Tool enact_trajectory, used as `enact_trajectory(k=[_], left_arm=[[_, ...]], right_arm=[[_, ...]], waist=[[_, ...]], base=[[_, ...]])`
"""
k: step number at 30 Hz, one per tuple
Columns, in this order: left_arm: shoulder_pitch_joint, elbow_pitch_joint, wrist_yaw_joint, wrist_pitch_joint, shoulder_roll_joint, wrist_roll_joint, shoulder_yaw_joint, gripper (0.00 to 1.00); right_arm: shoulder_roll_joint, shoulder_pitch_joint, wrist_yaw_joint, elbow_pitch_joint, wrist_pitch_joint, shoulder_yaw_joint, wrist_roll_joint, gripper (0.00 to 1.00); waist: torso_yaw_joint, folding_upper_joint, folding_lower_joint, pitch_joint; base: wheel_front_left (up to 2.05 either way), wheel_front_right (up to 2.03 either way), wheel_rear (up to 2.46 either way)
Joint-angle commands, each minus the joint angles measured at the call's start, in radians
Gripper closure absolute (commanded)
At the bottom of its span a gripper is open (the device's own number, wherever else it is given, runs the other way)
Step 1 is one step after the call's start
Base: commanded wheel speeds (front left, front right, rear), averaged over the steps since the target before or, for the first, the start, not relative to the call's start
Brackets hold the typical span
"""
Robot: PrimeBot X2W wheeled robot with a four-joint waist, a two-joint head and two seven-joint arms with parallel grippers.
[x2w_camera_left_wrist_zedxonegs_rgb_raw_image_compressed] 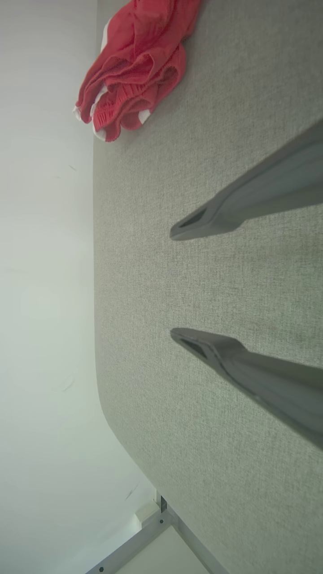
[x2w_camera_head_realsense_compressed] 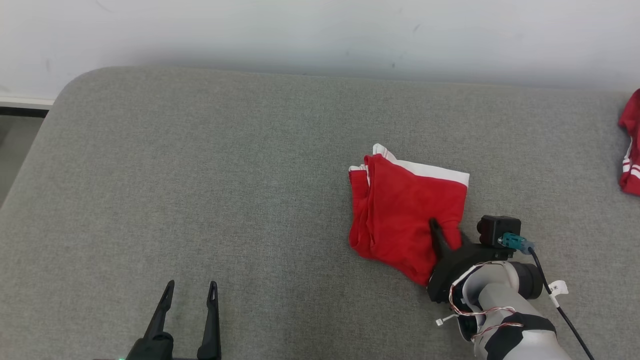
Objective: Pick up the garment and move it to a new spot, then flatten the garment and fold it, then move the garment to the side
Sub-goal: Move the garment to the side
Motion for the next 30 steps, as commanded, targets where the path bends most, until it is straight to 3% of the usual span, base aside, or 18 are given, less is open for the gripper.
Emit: enact_trajectory(k=[1,13,30], left_arm=[[-0.009,0.002,0.003,-0.003,-0.001,-0.01,0.001,0.0],[-0.004,-0.014,0.005,-0.003,-0.001,-0.025,0.016,0.0],[-0.166,-0.112,-0.057,-0.003,-0.001,0.008,-0.018,0.0]], right_arm=[[0.005,-0.003,-0.003,0.009,0.002,0.01,0.011,1.0],[-0.114,-0.064,-0.003,-0.009,0.001,0.154,0.019,1.0],[-0.423,-0.395,-0.003,-0.073,0.095,0.427,0.032,1.0]], waist=[[0.0,-0.0001,-0.0001,-0.001],[-0.041,-0.0001,-0.0001,0.015],[-0.173,-0.0001,-0.0001,0.248]], base=[[0.0,0.0,0.0],[0.0,0.0,0.0],[0.0,0.0,0.0]])
